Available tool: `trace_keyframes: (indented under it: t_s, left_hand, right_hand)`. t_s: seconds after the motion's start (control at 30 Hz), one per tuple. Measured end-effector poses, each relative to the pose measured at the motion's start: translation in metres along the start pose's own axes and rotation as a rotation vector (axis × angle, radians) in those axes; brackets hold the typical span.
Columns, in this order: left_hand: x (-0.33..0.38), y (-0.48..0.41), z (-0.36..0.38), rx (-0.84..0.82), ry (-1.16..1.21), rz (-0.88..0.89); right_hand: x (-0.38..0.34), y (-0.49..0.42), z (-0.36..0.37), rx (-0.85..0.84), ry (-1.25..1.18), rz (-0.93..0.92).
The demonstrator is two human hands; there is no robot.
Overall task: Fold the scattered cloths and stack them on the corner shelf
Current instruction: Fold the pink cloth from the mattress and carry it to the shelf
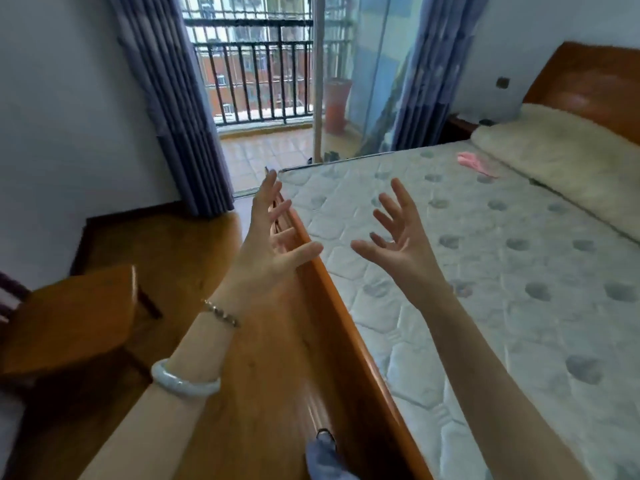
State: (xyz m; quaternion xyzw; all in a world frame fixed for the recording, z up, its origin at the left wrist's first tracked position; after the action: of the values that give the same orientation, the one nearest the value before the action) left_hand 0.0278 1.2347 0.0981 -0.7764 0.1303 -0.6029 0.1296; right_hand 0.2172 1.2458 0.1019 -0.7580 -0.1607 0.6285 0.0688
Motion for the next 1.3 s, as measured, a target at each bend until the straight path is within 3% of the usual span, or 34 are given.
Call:
trace_keyframes:
  t_s: [0.5,0.7,0.93,1.13,1.3]
  left_hand:
    - [-0.131,-0.144,-0.164,0.407,-0.171,-0.182]
    - [-0.211,-0.241,-0.249,0.370,-0.165,-0.184]
    - [-0.281,-0.372,-0.340,0.167,-0.142,-0.212]
    - [-0.332,-0.470,-0.373,0.054,-0.087,-0.206]
    - [-0.381,-0.556,-0.398,0.020,0.027,-0.220]
  right_hand:
    - [0.086,-0.261,0.174,-0.373,-0.094,0.030]
    - [0.125,-0.369,0.258,-0.353,-0.133,0.049]
    - [0.140,-0.499,0.338,-0.222,-0.134,0.097]
    - [0.172,-0.588,0.369,-0.166,-0.110,0.142]
    - [0.207,-0.678,0.387,-0.072,-0.306,0.195]
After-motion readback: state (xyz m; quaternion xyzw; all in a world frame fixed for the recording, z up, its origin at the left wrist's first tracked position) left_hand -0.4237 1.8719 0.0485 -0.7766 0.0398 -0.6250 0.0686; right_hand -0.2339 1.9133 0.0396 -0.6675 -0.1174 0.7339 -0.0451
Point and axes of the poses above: each hand's wrist, its own y-axis away from the middle knuckle, its own z-axis out of the palm, x = y × z, the point moved 6 cm from there along -y, towards the middle knuckle, and after that the axes turned 1 degree about -z, right-handed, at the moved point
